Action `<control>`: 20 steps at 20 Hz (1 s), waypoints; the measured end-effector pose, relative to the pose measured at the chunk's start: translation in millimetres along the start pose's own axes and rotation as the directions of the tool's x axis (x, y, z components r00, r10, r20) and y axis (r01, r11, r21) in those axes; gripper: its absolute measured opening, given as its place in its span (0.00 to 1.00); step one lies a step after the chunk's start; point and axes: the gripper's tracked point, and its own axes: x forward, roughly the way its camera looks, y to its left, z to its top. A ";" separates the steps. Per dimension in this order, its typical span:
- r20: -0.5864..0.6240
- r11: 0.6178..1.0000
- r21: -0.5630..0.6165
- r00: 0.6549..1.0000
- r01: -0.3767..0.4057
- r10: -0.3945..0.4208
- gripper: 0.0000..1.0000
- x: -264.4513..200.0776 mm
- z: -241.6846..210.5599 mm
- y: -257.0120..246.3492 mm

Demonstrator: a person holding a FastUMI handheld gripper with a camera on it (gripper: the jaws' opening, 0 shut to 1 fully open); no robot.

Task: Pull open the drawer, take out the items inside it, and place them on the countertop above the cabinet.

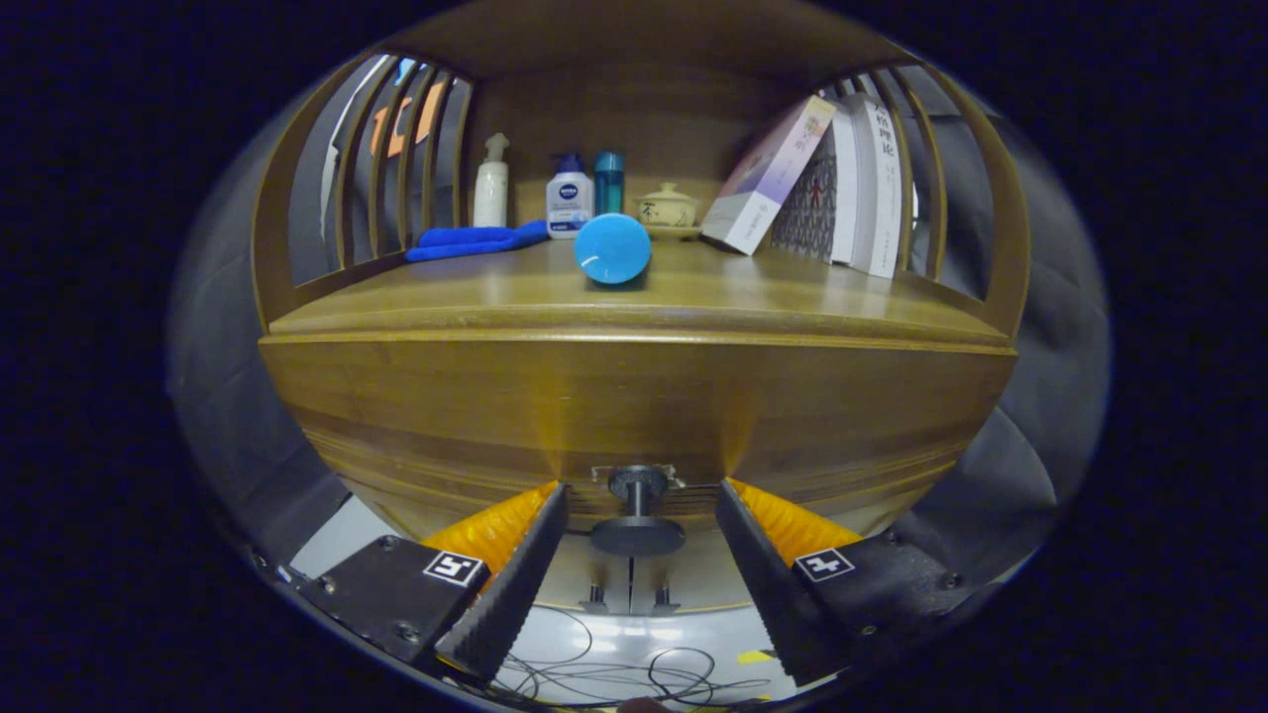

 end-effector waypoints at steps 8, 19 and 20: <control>-0.044 0.999 0.040 0.999 -0.028 0.029 1.00 -23.9 -2.8 -17.8; 0.013 0.996 0.014 0.996 -0.087 0.087 0.99 -84.5 -13.6 -17.7; 0.019 0.996 0.017 0.996 -0.089 0.089 0.99 -90.1 -14.2 -17.5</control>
